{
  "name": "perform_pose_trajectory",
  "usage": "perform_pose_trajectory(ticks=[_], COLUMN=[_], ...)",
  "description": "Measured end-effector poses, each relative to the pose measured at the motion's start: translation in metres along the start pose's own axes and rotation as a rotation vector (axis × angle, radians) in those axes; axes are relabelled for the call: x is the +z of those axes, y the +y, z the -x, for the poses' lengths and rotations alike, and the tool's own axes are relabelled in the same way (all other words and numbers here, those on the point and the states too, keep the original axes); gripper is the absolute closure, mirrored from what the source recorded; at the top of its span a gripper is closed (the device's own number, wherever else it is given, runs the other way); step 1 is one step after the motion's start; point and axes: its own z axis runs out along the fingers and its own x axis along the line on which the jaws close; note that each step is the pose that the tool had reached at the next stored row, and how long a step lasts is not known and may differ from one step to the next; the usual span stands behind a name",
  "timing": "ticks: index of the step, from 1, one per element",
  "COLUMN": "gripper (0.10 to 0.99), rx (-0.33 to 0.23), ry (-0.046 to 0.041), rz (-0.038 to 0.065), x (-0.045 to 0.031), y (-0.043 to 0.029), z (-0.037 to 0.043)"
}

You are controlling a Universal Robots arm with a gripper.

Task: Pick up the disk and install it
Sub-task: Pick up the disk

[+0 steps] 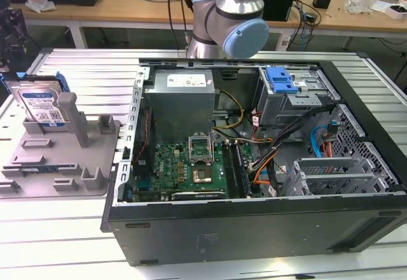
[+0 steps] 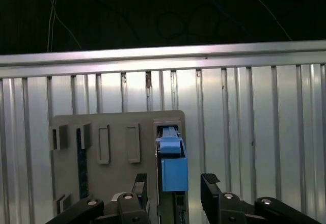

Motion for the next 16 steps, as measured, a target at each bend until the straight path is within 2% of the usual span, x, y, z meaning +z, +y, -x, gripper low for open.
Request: perform_pose_trajectory(ticks=[4,11,16], gripper=[0.545,0.545,0.545], rx=[-0.017,-0.018,-0.019], ry=[0.0003,0.0003,0.0003], rz=[0.0,0.0,0.0], x=[0.0014,0.0017,0.0048], y=[0.0008,0.0008,0.0008], z=[0.0,0.0001,0.0002])
